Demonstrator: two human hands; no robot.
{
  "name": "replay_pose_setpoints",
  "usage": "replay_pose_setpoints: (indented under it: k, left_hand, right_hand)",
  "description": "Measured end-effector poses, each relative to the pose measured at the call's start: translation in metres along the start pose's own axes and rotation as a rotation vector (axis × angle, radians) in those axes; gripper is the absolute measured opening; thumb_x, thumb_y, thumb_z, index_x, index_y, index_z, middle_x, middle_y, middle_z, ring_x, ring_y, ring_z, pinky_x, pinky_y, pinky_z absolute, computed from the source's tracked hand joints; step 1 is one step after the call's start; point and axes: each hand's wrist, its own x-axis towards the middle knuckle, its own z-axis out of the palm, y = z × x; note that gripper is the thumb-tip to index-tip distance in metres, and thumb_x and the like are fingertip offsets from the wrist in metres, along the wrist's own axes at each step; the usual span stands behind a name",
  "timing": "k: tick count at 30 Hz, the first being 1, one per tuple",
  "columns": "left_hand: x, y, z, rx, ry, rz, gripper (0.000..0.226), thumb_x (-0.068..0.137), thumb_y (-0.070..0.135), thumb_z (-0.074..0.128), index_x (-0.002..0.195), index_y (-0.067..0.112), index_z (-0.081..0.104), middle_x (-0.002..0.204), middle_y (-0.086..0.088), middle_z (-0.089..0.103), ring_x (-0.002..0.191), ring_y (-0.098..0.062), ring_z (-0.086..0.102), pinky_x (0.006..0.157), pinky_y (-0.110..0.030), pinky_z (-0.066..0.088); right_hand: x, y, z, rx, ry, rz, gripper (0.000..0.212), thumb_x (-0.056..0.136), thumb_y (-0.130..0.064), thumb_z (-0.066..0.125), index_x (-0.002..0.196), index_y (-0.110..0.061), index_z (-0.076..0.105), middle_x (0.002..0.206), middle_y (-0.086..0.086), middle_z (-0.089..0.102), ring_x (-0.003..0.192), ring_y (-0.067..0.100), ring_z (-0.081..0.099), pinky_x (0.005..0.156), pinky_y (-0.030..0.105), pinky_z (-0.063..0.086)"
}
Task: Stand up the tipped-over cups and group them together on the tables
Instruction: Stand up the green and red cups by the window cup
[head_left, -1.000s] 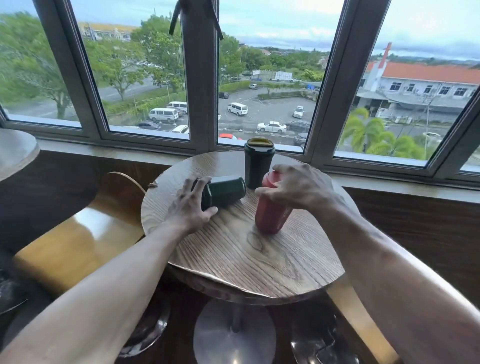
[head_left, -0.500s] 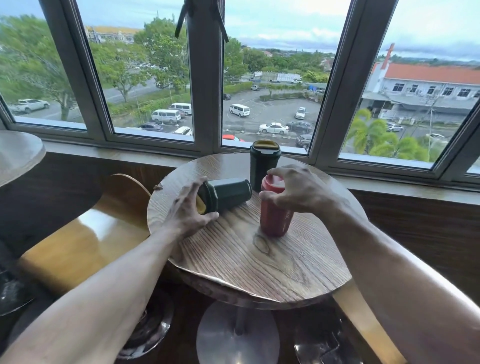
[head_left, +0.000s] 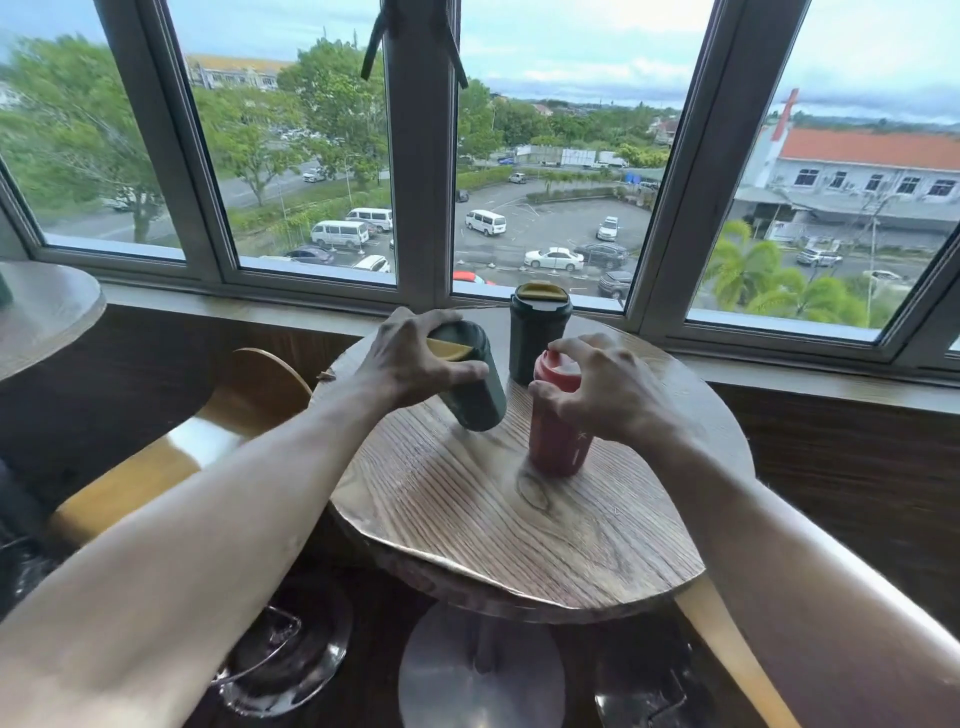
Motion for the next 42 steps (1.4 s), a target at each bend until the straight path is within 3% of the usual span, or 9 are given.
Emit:
replay_pose_setpoints:
  k: [3, 6, 10, 14, 20, 31, 42]
  left_hand:
    - [0.013, 0.010, -0.001, 0.065, -0.120, 0.010, 0.077, 0.052, 0.075, 0.067, 0.117, 0.034, 0.063, 0.115, -0.008, 0.060, 0.103, -0.025, 0.055, 0.079, -0.028, 0.042]
    - [0.015, 0.018, 0.000, 0.094, -0.170, 0.020, 0.074, 0.057, 0.069, 0.073, 0.119, 0.030, 0.062, 0.118, -0.011, 0.058, 0.107, -0.026, 0.053, 0.081, -0.028, 0.041]
    - [0.006, 0.016, -0.006, 0.032, -0.209, 0.046, 0.069, 0.069, 0.056, 0.076, 0.126, 0.022, 0.057, 0.124, -0.008, 0.058, 0.101, -0.016, 0.047, 0.080, -0.026, 0.035]
    - [-0.004, 0.013, -0.009, -0.022, -0.177, 0.081, 0.067, 0.067, 0.052, 0.079, 0.122, 0.020, 0.059, 0.123, -0.004, 0.061, 0.101, -0.015, 0.052, 0.080, -0.025, 0.039]
    - [-0.003, 0.021, 0.002, -0.057, -0.168, 0.118, 0.070, 0.060, 0.058, 0.081, 0.117, 0.021, 0.063, 0.117, -0.001, 0.065, 0.104, -0.018, 0.059, 0.079, -0.025, 0.042]
    - [0.006, 0.023, 0.008, -0.050, -0.223, 0.100, 0.070, 0.061, 0.062, 0.077, 0.118, 0.026, 0.060, 0.121, -0.003, 0.062, 0.108, -0.019, 0.055, 0.085, -0.031, 0.044]
    - [0.005, 0.019, 0.008, -0.088, -0.277, 0.116, 0.071, 0.063, 0.063, 0.075, 0.121, 0.027, 0.054, 0.120, -0.005, 0.059, 0.105, -0.021, 0.057, 0.091, -0.041, 0.051]
  right_hand:
    - [-0.001, 0.000, 0.000, 0.030, 0.004, 0.011, 0.055, 0.081, -0.057, 0.063, 0.128, -0.028, 0.054, 0.136, 0.004, 0.051, 0.113, 0.027, 0.056, 0.084, 0.033, 0.043]
    - [-0.001, 0.000, -0.001, 0.021, -0.001, 0.010, 0.058, 0.081, -0.059, 0.063, 0.129, -0.029, 0.053, 0.137, 0.004, 0.049, 0.114, 0.026, 0.055, 0.084, 0.032, 0.042]
    - [0.000, 0.004, -0.007, 0.092, -0.118, 0.034, 0.068, 0.079, -0.054, 0.069, 0.139, -0.030, 0.047, 0.145, 0.007, 0.041, 0.128, 0.027, 0.043, 0.098, 0.037, 0.037]
    - [0.000, 0.011, -0.012, 0.147, -0.098, 0.059, 0.065, 0.074, -0.052, 0.073, 0.132, -0.030, 0.055, 0.129, 0.009, 0.054, 0.114, 0.024, 0.049, 0.084, 0.031, 0.036]
    - [0.001, 0.007, -0.012, 0.153, -0.062, 0.037, 0.063, 0.072, -0.051, 0.077, 0.128, -0.027, 0.060, 0.123, 0.008, 0.059, 0.101, 0.017, 0.046, 0.080, 0.028, 0.034]
    - [0.002, 0.005, -0.008, 0.126, -0.085, 0.070, 0.069, 0.071, -0.058, 0.072, 0.132, -0.029, 0.054, 0.125, 0.009, 0.053, 0.115, 0.025, 0.048, 0.084, 0.033, 0.036]
    - [0.005, 0.005, -0.002, 0.169, -0.044, 0.110, 0.062, 0.070, -0.058, 0.073, 0.124, -0.031, 0.057, 0.124, 0.007, 0.053, 0.114, 0.025, 0.048, 0.083, 0.034, 0.037]
